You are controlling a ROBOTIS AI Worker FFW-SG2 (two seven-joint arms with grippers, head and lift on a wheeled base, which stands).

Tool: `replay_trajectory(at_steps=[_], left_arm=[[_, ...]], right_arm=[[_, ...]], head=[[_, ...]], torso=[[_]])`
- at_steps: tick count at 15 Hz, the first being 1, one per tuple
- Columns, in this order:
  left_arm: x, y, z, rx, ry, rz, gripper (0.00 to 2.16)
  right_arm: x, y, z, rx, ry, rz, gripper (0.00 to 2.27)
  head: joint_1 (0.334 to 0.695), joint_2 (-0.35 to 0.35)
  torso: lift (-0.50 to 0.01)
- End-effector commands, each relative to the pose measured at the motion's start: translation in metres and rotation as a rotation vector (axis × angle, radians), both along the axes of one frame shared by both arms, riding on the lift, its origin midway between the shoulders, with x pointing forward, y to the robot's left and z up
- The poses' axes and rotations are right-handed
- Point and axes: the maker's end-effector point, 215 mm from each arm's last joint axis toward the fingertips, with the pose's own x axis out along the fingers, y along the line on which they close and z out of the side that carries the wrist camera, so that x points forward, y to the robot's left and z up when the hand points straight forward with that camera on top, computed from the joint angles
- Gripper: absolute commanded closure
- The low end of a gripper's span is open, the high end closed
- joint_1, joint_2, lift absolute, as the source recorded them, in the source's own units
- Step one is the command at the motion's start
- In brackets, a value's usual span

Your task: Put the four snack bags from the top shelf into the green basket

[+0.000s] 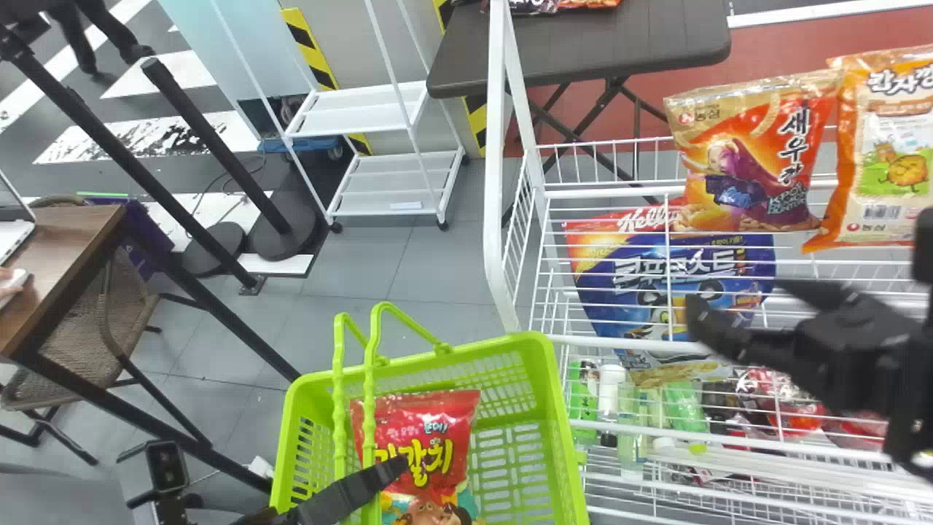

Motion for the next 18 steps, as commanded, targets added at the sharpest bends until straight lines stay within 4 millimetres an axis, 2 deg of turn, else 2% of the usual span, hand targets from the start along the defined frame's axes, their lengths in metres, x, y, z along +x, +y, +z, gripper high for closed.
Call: replay_trajectory(at_steps=[1,4,7,10,13,14,15,17,18], left_arm=[[-0.001,0.000,0.001,-0.011,-0.002,0.000,2.15],[-0.002,0.000,0.000,-0.014,0.003,0.001,2.15],[-0.003,0.000,0.000,-0.014,0.004,0.001,2.15],[-0.003,0.000,-0.001,-0.015,0.007,0.002,2.15],[-0.004,0.002,-0.002,-0.018,0.013,0.007,2.15],[-0.005,0.003,-0.002,-0.017,0.013,0.008,2.15],[-0.005,0.003,-0.002,-0.020,0.014,0.009,2.14],[-0.006,0.004,-0.003,-0.020,0.017,0.013,2.15],[-0.006,0.004,-0.003,-0.020,0.017,0.013,2.15]], right_arm=[[0.046,-0.019,0.011,-0.026,-0.112,-0.059,0.07],[0.093,-0.039,0.003,-0.076,-0.169,-0.110,0.07],[0.124,-0.046,-0.019,-0.103,-0.158,-0.132,0.08],[0.154,-0.045,-0.035,-0.136,-0.161,-0.149,0.13],[0.166,-0.026,-0.046,-0.140,-0.150,-0.107,0.36],[0.170,-0.021,-0.050,-0.144,-0.142,-0.093,0.57],[0.171,-0.019,-0.053,-0.139,-0.134,-0.083,0.89],[0.170,-0.014,-0.054,-0.131,-0.125,-0.080,2.02],[0.170,-0.015,-0.055,-0.136,-0.125,-0.084,2.18]], head=[[0.695,0.350],[0.695,0.319],[0.695,0.281],[0.695,0.254],[0.695,0.247],[0.695,0.252],[0.695,0.260],[0.695,0.277],[0.695,0.280]], torso=[[0.000],[0.000],[0.000],[0.000],[0.000],[0.000],[0.000],[0.000],[0.000]])
